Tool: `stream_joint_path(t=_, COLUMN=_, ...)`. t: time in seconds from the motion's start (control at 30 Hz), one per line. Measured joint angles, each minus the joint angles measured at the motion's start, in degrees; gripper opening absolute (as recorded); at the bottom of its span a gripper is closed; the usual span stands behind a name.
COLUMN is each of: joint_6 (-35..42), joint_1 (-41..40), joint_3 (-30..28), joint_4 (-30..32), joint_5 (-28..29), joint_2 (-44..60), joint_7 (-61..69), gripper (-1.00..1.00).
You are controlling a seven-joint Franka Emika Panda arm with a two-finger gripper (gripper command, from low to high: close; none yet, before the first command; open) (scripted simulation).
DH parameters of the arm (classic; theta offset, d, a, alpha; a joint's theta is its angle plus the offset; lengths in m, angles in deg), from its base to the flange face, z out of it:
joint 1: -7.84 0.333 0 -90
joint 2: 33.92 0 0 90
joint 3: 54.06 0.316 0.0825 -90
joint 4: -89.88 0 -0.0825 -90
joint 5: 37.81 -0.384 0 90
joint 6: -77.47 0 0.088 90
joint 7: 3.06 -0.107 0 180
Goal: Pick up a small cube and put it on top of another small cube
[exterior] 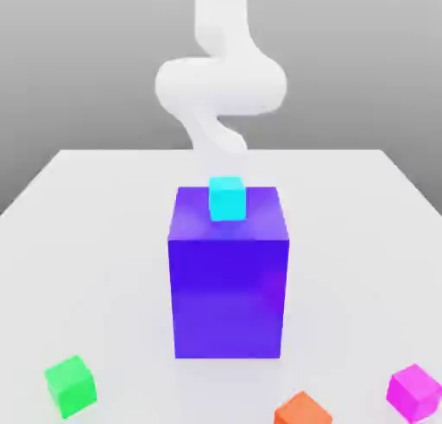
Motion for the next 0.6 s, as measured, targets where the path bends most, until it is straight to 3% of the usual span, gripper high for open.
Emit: stream_joint_path(t=0.6, joint_6=-10.1, joint_1=3.1, joint_3=12.9, joint_4=-0.9, joint_5=10.3, joint_2=37.8, joint_7=-9.0, gripper=0.0)
